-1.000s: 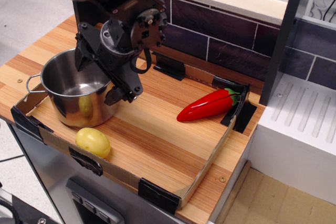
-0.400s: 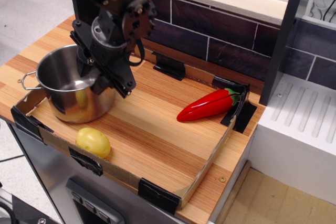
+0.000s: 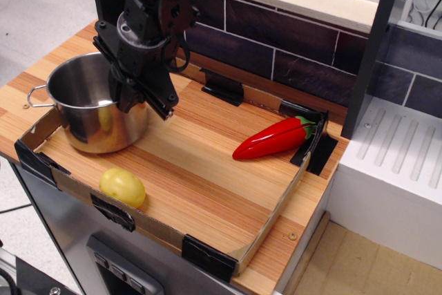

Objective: Topple metal pot

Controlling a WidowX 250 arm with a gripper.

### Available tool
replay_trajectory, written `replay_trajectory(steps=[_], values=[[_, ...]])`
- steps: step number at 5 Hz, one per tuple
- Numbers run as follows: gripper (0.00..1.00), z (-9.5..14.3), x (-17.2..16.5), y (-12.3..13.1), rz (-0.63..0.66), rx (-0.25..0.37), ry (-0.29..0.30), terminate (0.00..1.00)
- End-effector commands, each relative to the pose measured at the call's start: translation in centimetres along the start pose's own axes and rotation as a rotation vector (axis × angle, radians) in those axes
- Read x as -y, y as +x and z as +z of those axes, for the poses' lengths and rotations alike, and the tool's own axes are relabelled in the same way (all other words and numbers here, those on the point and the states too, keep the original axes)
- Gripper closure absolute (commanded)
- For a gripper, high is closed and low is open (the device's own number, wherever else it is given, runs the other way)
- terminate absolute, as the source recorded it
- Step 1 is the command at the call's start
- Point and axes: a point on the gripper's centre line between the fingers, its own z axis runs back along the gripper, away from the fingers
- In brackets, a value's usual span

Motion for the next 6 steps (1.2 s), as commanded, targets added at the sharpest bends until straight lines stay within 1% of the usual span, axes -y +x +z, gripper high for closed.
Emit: replay_trajectory(steps=[1,2,3,4,5,6], values=[[1.00,1.8,-2.4,1.6,0.006,-0.013,-0.105,0.00],[1.00,4.9,-3.2,2.9,0.029,-0.030,-0.251,0.00],[1.00,7.4,-2.9,3.5,0.062,-0.063,-0.428,0.00],[1.00,8.2,-2.5,4.0,0.054,-0.119,-0.622,0.00],[1.00,7.5,-1.8,4.2,0.041,-0.175,-0.794,0.00],[1.00,6.8,-1.6,4.2,0.006,-0.169,-0.904,0.00]])
